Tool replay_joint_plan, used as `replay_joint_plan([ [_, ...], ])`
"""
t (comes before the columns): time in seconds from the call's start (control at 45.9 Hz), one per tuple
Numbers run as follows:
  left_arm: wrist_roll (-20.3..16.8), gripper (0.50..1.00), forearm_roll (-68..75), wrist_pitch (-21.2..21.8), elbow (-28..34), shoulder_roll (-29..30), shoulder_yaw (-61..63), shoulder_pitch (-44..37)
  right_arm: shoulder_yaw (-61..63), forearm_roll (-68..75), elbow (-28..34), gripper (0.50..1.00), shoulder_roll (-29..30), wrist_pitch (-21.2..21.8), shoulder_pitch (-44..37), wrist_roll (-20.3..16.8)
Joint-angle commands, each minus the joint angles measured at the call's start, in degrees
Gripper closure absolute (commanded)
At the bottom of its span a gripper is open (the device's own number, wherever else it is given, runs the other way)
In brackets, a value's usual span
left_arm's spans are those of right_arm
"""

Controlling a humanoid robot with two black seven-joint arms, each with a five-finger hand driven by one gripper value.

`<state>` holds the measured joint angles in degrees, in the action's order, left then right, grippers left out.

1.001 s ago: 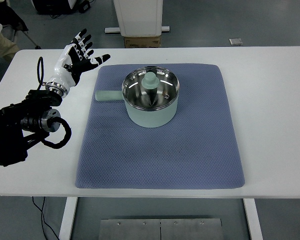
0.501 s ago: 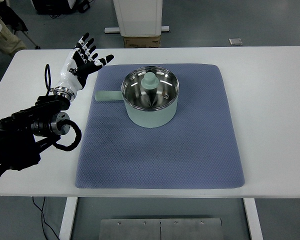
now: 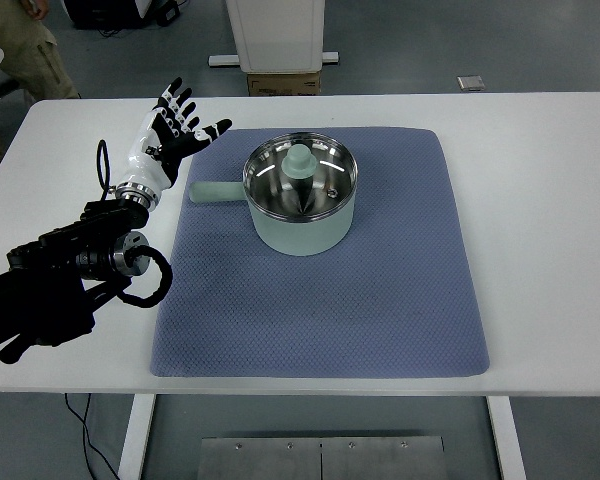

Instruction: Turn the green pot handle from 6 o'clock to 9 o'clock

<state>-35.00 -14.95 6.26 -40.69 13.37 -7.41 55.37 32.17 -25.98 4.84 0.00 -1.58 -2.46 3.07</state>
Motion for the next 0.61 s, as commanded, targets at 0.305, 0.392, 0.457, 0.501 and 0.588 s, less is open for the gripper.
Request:
replay_joint_plan([
  [0.305, 0.0, 0.500, 0.0, -0.2, 0.7, -1.6, -0.6, -1.1, -0.1, 0.0, 0.0, 0.500, 0.0, 0.0, 0.0, 0.0],
  [0.392, 0.0, 0.500, 0.0, -0.2, 1.0, -2.2, -0.9, -1.4, 0.0, 0.0, 0.0, 0.500, 0.0, 0.0, 0.0, 0.0],
  [0.457, 0.0, 0.500, 0.0, -0.2, 1.1, -2.4, -1.0, -1.8, -0.1, 0.0, 0.0, 0.500, 0.0, 0.0, 0.0, 0.0],
  [0.501, 0.0, 0.500, 0.0, -0.2, 1.2, -2.4, -1.1, -2.1, -0.1, 0.0, 0.0, 0.500, 0.0, 0.0, -0.1, 0.0],
  [0.588, 0.0, 0.500, 0.1, -0.2, 1.1, -2.4, -1.2, -2.3, 0.0, 0.1, 0.0, 0.500, 0.0, 0.0, -0.1, 0.0],
])
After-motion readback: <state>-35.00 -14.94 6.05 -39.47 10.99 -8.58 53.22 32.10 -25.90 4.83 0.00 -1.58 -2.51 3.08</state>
